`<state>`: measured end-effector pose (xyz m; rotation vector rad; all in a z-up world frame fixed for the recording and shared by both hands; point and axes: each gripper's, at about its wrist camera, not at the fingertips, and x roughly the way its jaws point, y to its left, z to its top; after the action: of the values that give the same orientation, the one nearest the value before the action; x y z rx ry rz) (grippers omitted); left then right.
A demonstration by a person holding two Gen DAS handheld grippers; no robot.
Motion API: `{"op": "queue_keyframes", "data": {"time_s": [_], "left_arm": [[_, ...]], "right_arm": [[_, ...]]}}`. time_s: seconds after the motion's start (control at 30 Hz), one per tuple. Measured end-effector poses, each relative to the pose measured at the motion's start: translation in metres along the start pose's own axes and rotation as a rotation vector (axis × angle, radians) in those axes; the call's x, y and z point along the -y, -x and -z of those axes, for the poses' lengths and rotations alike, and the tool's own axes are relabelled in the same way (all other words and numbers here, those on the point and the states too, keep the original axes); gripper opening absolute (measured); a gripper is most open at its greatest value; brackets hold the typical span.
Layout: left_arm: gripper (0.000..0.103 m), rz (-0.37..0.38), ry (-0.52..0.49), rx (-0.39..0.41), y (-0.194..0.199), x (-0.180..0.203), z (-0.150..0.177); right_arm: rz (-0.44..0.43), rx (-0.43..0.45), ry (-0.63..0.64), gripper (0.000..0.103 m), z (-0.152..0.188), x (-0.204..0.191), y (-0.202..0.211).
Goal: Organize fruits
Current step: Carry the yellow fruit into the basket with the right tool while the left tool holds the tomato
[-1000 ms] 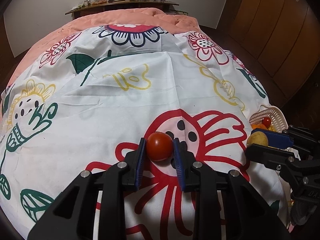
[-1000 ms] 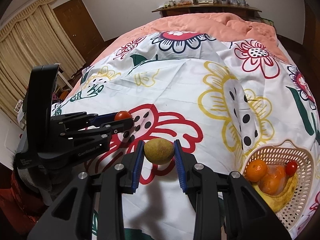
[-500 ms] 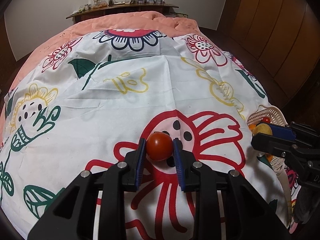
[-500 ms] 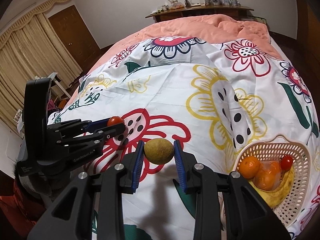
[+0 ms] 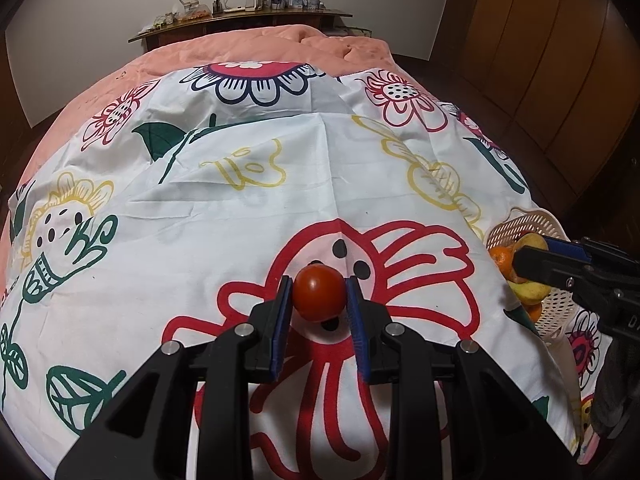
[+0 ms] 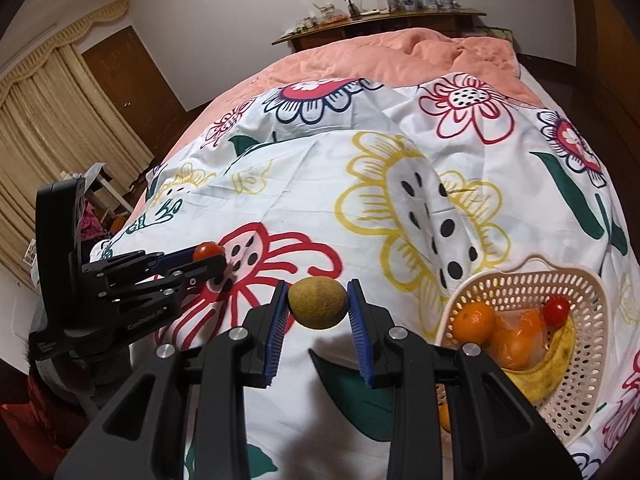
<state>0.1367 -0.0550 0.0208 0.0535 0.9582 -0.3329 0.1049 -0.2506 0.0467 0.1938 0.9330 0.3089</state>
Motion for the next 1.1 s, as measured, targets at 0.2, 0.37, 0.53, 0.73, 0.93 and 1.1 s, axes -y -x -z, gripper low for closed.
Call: {"op": "queue_keyframes", "data": {"time_s": [0.2, 0.37, 0.53, 0.73, 0.93, 1.1], "left_arm": [[0.028, 0.007, -0.006, 0.006, 0.003, 0.004, 0.001], [0.028, 0.012, -0.013, 0.007, 0.004, 0.008, 0.001], [0.028, 0.014, -0.018, 0.004, 0.004, 0.011, 0.001], [0.028, 0.018, -0.026, -0.002, 0.003, 0.016, 0.002], [0.028, 0.021, -0.034, -0.009, 0.001, 0.02, 0.002], [0.028, 0.021, -0.03, -0.017, -0.002, 0.02, 0.003]], "right_arm": [[0.028, 0.024, -0.047, 0.03, 0.003, 0.018, 0.01], [0.072, 0.043, -0.116, 0.03, 0.008, 0.045, 0.019], [0.122, 0.053, -0.191, 0.03, 0.016, 0.076, 0.025], [0.178, 0.041, -0.283, 0.03, 0.029, 0.113, 0.025], [0.202, 0.027, -0.355, 0.031, 0.036, 0.14, 0.02], [0.227, 0.034, -0.408, 0.038, 0.038, 0.158, 0.019]]}}
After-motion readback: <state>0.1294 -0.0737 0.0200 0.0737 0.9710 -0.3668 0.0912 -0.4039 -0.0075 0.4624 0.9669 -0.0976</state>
